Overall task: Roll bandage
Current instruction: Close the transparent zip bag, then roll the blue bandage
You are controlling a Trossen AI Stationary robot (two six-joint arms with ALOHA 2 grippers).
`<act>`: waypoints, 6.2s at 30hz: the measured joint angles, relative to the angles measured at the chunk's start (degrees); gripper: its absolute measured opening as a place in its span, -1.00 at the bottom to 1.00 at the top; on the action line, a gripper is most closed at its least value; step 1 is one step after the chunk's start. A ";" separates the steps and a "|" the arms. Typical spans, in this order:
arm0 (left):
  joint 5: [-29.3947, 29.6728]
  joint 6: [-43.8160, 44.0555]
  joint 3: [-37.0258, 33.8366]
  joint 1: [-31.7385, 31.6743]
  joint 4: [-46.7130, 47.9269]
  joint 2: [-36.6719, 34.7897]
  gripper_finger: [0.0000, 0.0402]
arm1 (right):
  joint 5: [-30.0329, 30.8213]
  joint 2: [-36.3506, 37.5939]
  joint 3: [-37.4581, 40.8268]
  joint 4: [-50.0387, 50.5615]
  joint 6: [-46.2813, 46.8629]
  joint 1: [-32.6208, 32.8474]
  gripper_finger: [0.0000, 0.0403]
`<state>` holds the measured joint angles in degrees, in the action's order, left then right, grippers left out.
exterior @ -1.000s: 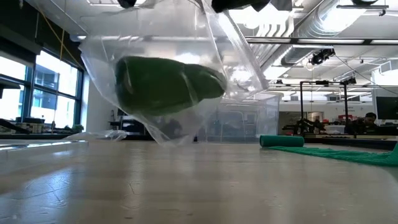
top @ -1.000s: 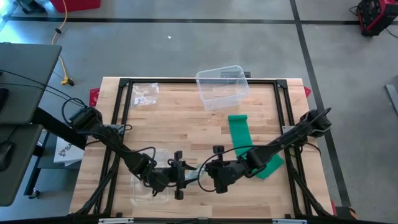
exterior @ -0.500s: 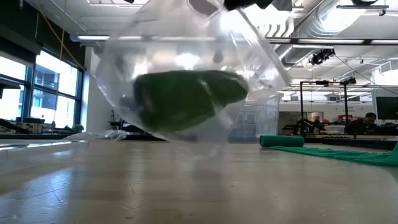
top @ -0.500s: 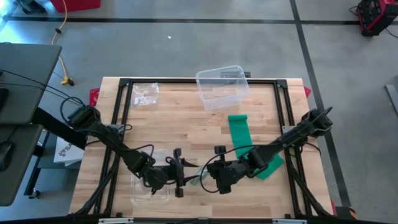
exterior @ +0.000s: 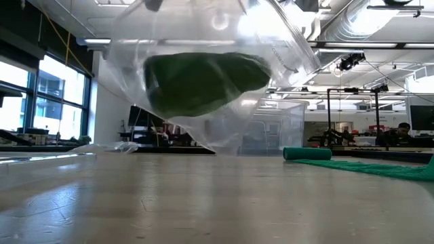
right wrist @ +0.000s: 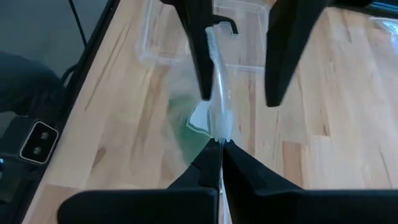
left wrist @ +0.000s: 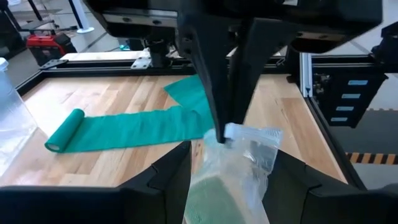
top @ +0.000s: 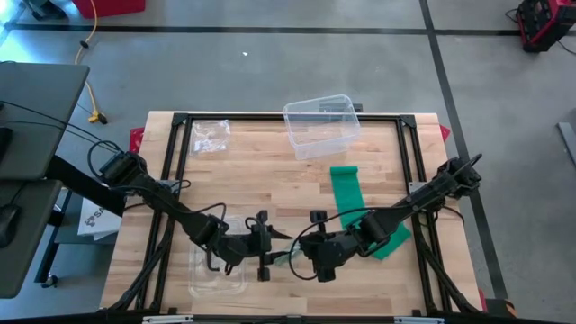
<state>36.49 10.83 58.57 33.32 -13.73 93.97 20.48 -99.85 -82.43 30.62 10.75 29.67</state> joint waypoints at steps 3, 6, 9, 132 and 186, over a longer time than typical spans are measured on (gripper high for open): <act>0.00 0.00 0.00 -0.08 -0.51 0.00 -0.27 | -0.22 0.00 0.00 0.31 1.63 0.00 -1.00; -0.22 0.00 0.00 -0.16 -0.77 0.00 -0.39 | -0.37 0.00 0.00 0.45 1.87 0.00 -1.00; -0.35 -0.04 0.00 -0.29 -0.78 0.00 -0.54 | -0.38 0.00 0.00 0.47 1.87 0.00 -1.00; -42.11 19.62 1.72 -23.19 43.33 -4.31 0.07 | 10.55 19.28 32.35 -18.54 -18.36 -18.05 -0.17; -31.04 -20.63 -2.03 -38.16 25.81 -16.78 0.09 | -20.47 26.59 41.91 -0.46 -18.78 -52.08 -0.17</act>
<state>5.45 -9.80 56.53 -4.84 12.08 77.19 0.01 -73.26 -40.52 30.15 -8.03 -22.41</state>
